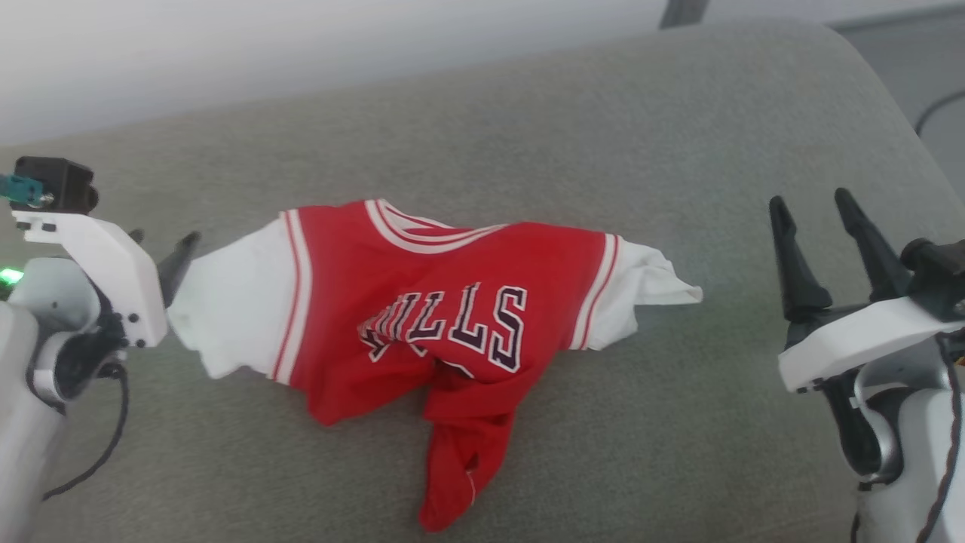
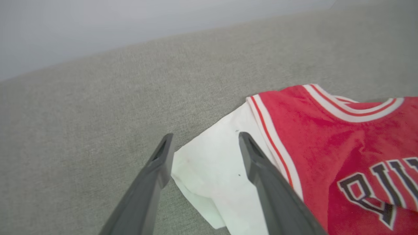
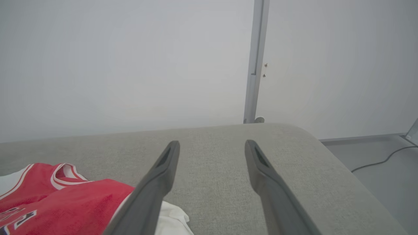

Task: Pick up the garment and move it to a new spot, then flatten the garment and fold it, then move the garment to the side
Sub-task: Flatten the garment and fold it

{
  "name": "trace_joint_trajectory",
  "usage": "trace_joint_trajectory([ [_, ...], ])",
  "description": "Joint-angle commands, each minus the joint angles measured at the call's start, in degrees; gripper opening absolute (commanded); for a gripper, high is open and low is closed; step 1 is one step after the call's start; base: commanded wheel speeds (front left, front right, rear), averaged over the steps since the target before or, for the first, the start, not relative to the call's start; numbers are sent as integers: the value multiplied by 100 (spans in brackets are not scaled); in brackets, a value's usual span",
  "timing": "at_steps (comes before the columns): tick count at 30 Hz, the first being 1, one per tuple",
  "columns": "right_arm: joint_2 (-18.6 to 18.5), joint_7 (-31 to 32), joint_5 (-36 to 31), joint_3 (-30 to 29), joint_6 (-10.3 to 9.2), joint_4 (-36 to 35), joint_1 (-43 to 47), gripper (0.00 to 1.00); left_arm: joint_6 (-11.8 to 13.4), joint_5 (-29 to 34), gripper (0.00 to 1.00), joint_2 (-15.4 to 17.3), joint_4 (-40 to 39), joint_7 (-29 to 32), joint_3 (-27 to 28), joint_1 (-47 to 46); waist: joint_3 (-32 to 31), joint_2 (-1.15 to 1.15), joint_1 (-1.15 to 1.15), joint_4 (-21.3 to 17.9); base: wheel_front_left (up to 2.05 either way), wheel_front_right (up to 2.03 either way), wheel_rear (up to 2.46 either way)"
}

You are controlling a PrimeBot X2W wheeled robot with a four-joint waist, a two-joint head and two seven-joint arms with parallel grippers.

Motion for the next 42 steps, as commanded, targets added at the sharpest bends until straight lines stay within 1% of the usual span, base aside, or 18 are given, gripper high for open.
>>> trace_joint_trajectory([
  [1,79,-49,-30,23,0,4,31,100,54,-9,100,39,256,268,-55,-146,220,0,0,-228,0,0,0],
  [2,123,-58,-14,34,0,23,31,100,33,35,100,82,375,424,-120,-232,267,0,0,-278,0,0,0],
  [4,170,-82,-4,33,0,51,21,100,110,6,100,118,644,716,-150,-399,354,0,0,-363,0,0,0],
  [6,210,-131,21,51,0,59,2,100,98,86,100,202,847,965,-246,-498,438,0,0,-435,0,0,0],
  [9,248,-139,44,63,0,79,-9,100,201,53,100,220,1203,1282,-279,-663,545,0,0,-510,0,0,0],
  [11,262,-149,64,76,0,66,-23,100,194,98,100,254,1403,1571,-385,-750,611,0,0,-540,0,0,0],
  [13,271,-141,77,85,0,55,-40,100,266,51,100,217,1602,1733,-396,-804,670,0,0,-558,0,0,0],
  [14,269,-120,83,87,0,54,-41,100,244,61,100,196,1672,1794,-433,-812,693,0,0,-561,0,0,0],
  [18,259,-96,89,75,0,43,-74,100,300,13,100,110,1930,1968,-467,-858,745,0,0,-564,0,0,0],
  [19,249,-87,95,66,0,43,-78,100,252,-7,63,66,2000,2082,-519,-844,755,0,0,-560,0,0,0],
  [21,235,-69,86,42,0,42,-88,100,253,-40,9,12,2127,2286,-586,-827,772,0,0,-541,0,0,0],
  [22,230,-64,80,34,0,36,-96,100,233,-50,0,-10,2165,2367,-618,-836,778,0,0,-528,0,0,0],
  [25,214,-23,55,-15,0,14,-125,100,229,-112,0,-115,2205,2391,-601,-903,787,0,0,-455,0,0,0],
  [27,195,-8,41,-40,0,4,-136,100,208,-137,0,-118,2206,2338,-581,-951,780,0,0,-390,0,0,0],
  [30,176,24,11,-95,0,-6,-129,100,258,-154,0,-19,2201,2308,-530,-945,749,0,0,-276,0,0,0],
  [33,166,54,-31,-152,0,-18,-103,100,358,-169,0,172,2155,2290,-465,-845,705,0,0,-154,0,0,0],
  [37,134,91,-50,-206,0,-40,-65,100,461,-248,0,340,1990,2320,-372,-652,651,0,0,10,0,0,0],
  [42,101,136,-50,-239,0,-68,-39,100,552,-371,0,390,1626,2223,-254,-337,606,0,0,222,0,0,0],
])
